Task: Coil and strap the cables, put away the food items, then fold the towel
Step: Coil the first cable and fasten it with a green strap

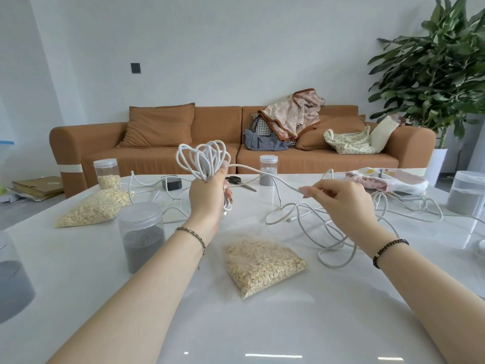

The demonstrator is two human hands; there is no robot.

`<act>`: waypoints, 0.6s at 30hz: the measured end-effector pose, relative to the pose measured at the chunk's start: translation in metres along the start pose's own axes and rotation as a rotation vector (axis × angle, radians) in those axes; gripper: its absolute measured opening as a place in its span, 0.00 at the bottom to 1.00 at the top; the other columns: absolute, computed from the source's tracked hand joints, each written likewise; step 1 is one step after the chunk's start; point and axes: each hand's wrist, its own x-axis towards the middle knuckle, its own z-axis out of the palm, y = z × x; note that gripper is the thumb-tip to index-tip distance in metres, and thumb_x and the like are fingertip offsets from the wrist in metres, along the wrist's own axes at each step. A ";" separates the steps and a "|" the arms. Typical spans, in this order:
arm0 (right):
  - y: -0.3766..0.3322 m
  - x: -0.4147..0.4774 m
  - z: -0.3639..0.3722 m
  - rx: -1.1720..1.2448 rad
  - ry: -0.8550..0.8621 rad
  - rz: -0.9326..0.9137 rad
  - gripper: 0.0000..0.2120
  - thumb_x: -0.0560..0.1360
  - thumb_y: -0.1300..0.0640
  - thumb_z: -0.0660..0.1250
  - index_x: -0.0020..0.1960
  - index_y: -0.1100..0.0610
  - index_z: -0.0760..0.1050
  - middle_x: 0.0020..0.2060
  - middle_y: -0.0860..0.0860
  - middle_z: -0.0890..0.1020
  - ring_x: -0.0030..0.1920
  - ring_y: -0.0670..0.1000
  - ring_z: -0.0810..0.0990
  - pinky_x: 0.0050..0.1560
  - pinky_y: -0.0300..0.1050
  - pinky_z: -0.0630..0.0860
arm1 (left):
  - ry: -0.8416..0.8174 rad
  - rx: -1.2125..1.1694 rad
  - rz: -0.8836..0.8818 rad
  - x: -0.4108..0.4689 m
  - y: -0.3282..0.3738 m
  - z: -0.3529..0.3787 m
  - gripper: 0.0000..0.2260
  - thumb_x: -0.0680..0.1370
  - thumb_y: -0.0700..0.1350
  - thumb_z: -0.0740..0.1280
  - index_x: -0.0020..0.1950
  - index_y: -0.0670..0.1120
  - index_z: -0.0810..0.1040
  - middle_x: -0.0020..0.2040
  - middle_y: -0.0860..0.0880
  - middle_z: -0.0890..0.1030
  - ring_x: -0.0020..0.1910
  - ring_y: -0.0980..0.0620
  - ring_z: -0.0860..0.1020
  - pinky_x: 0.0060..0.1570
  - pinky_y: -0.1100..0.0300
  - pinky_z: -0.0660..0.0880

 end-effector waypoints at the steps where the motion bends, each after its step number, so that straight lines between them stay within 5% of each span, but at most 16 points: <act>1: 0.000 -0.001 0.000 0.026 -0.006 -0.019 0.13 0.73 0.38 0.71 0.35 0.45 0.81 0.21 0.48 0.70 0.28 0.49 0.68 0.30 0.44 0.61 | 0.007 -0.010 -0.022 0.001 0.000 0.000 0.13 0.80 0.52 0.69 0.38 0.48 0.76 0.23 0.54 0.70 0.23 0.55 0.69 0.29 0.60 0.68; 7: 0.000 0.002 0.001 0.228 0.047 -0.067 0.09 0.77 0.47 0.70 0.40 0.47 0.84 0.22 0.46 0.66 0.25 0.47 0.63 0.32 0.44 0.59 | -0.306 -0.182 -0.107 -0.003 -0.006 0.007 0.08 0.80 0.49 0.70 0.41 0.52 0.80 0.27 0.52 0.65 0.26 0.53 0.67 0.28 0.60 0.69; 10: -0.003 0.003 -0.001 0.261 0.125 -0.078 0.09 0.78 0.48 0.69 0.42 0.48 0.83 0.22 0.45 0.65 0.27 0.46 0.61 0.32 0.43 0.58 | -0.446 -0.048 -0.070 -0.011 -0.010 0.013 0.04 0.79 0.48 0.71 0.45 0.52 0.79 0.27 0.53 0.65 0.25 0.53 0.66 0.27 0.61 0.68; 18: -0.021 -0.006 0.005 0.139 0.244 -0.296 0.09 0.78 0.48 0.69 0.44 0.51 0.83 0.24 0.44 0.73 0.27 0.50 0.71 0.30 0.47 0.71 | -0.530 0.058 -0.119 -0.026 -0.010 0.018 0.07 0.68 0.56 0.76 0.34 0.55 0.85 0.28 0.51 0.63 0.26 0.52 0.63 0.27 0.61 0.65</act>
